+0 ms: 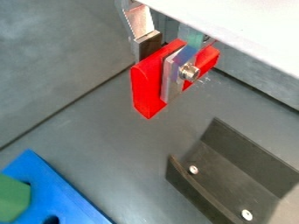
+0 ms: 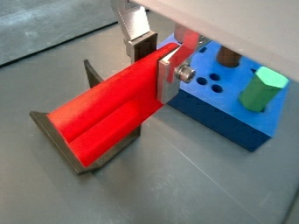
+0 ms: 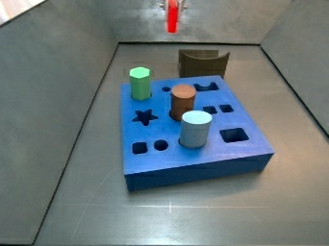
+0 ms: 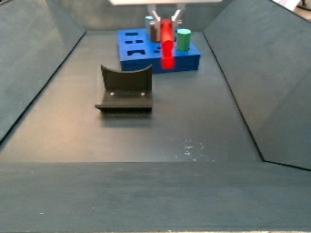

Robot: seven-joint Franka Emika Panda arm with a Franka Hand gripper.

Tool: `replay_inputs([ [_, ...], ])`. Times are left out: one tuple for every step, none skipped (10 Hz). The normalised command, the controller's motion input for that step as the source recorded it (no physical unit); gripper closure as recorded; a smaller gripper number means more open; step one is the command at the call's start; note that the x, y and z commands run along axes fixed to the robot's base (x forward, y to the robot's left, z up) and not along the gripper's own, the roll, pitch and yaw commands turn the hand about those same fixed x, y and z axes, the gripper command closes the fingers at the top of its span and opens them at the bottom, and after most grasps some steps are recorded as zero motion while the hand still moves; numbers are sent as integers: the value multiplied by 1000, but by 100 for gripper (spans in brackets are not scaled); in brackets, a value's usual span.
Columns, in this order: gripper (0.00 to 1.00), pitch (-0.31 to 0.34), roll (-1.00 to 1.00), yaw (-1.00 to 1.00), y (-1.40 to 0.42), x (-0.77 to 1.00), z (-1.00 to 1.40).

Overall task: Pick up the square-circle object. Move up. Place the square-circle object on the fixture. Regrasp the square-circle object. Move to above the board. Insert the square-circle object.
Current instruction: Place the square-circle object on the fixture.

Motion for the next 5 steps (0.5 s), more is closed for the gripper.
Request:
replay_inputs([
  [100, 115, -45, 39, -29, 1000, -84],
  [100, 121, -46, 36, -28, 1000, -76],
  [100, 128, -47, 33, -25, 1000, -65],
  [100, 129, -47, 33, -23, 1000, -59],
  [100, -124, -1000, -58, 222, 919, 571],
])
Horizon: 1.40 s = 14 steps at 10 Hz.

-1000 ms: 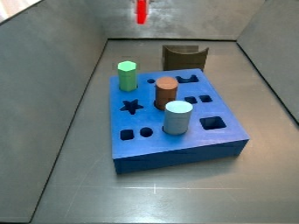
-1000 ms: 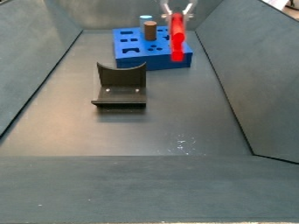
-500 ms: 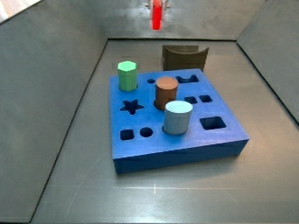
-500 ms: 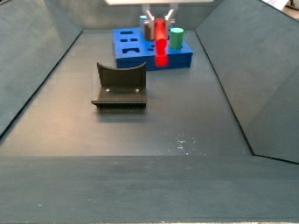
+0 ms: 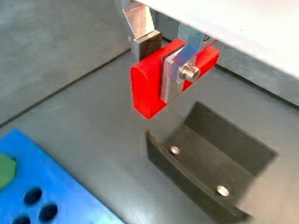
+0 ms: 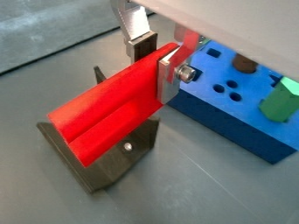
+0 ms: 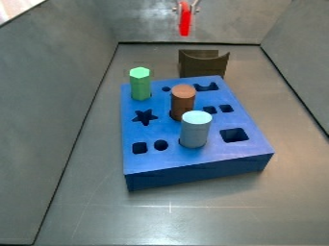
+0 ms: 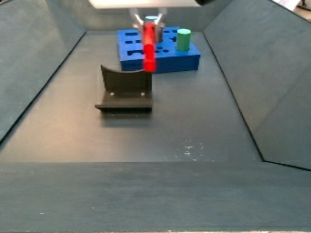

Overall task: Pick up the square-circle object. Move up. Place the square-circle object on the fixture. Regrasp the square-circle object. Move to above the board. Insert the square-circle object.
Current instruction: Place the square-circle object on the fixture.

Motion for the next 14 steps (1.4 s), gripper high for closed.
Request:
replay_inputs([
  [100, -117, -1000, -61, 227, 824, 574],
  [100, -95, -1000, -70, 198, 683, 421],
  [100, -77, -1000, -63, 96, 505, 154],
  [100, -56, -1000, -60, 54, 387, 25],
  [100, -39, -1000, -60, 51, 337, 24],
  [100, -7, -1000, -58, 54, 259, 29],
  [100, 24, -1000, -60, 49, 168, -1],
  [100, 42, -920, -61, 47, 102, -9],
  [100, 37, -746, -61, 48, 67, 0],
  [100, 39, -504, -64, 42, 63, -13],
  [100, 45, -333, -62, 38, 73, -13],
  [100, 54, -215, -62, 29, 71, -5],
  [100, 233, -1000, 45, 134, 130, -1000],
  [100, 232, -1000, 20, 141, 137, -1000],
])
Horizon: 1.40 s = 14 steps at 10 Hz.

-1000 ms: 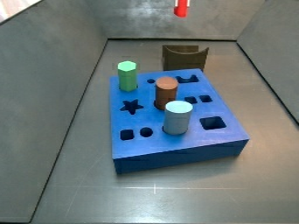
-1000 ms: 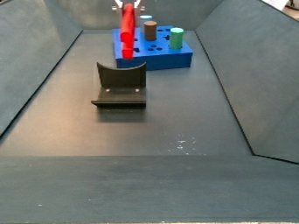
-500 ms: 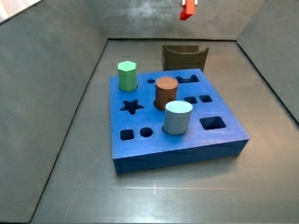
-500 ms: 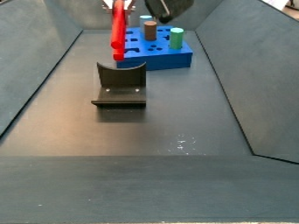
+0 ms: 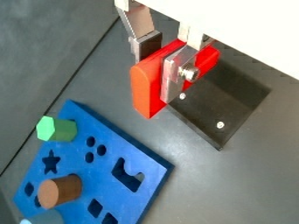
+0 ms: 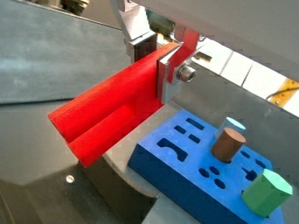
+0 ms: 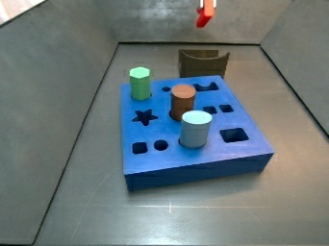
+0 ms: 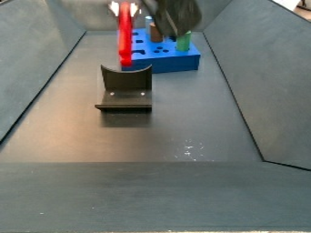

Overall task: Pick up the square-circle object. Move up. Place the square-circle object on the fixture. Regrasp the square-circle object. Move to above the board. Insert the square-circle object.
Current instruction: Place the square-circle object on the fixture.

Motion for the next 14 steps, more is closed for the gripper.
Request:
replay_inputs([
  [100, 275, -1000, -39, 138, 147, -1000],
  [100, 270, -853, -88, 135, 158, -1000],
  [100, 239, -693, -137, 139, 163, -1000],
  [100, 185, -476, -190, 142, 170, -1000],
  [100, 147, -319, -210, 141, 181, -1000],
  [100, 93, -208, -213, 135, 191, -1000],
  [100, 51, -181, -210, 122, 168, -841],
  [100, 18, -170, -194, 99, 133, -648],
  [100, -10, -129, -176, 93, 93, -617],
  [100, -18, -120, -157, 71, 84, -615],
  [100, -17, -120, -126, 66, 85, -614],
  [100, -17, -121, -107, 62, 86, -613],
  [100, -16, -122, -95, 59, 85, -613],
  [0, 0, 0, 0, 0, 0, 0],
])
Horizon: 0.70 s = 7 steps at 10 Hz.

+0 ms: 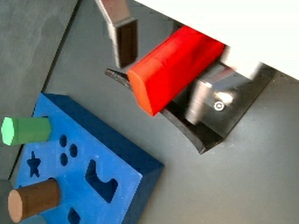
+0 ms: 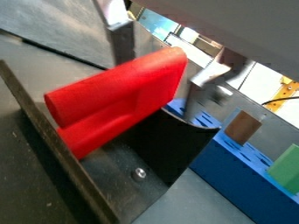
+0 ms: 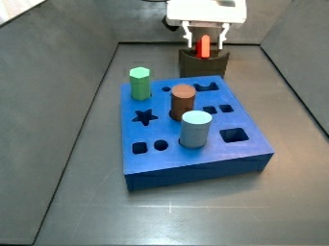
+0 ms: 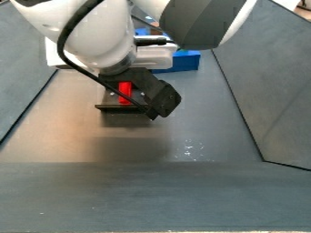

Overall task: Pick up the square-circle object. Move up. Place the square-circle object on the fixture. Regrasp the square-circle object. Move to above the board. Insert the square-circle object.
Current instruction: Regrasp the square-circle object.

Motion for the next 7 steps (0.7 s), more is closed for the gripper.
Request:
replay_inputs([
  [0, -6, 39, -53, 0, 0, 1000],
  [0, -3, 46, -44, 4, -6, 1000],
  [0, 2, 55, -27, 6, -18, 1000],
  [0, 11, 66, -8, -2, -24, 1000],
  [0, 18, 67, 0, 0, -26, 1000],
  [0, 41, 59, 5, 6, -34, 839],
  [0, 50, 57, 3, 6, -32, 723],
])
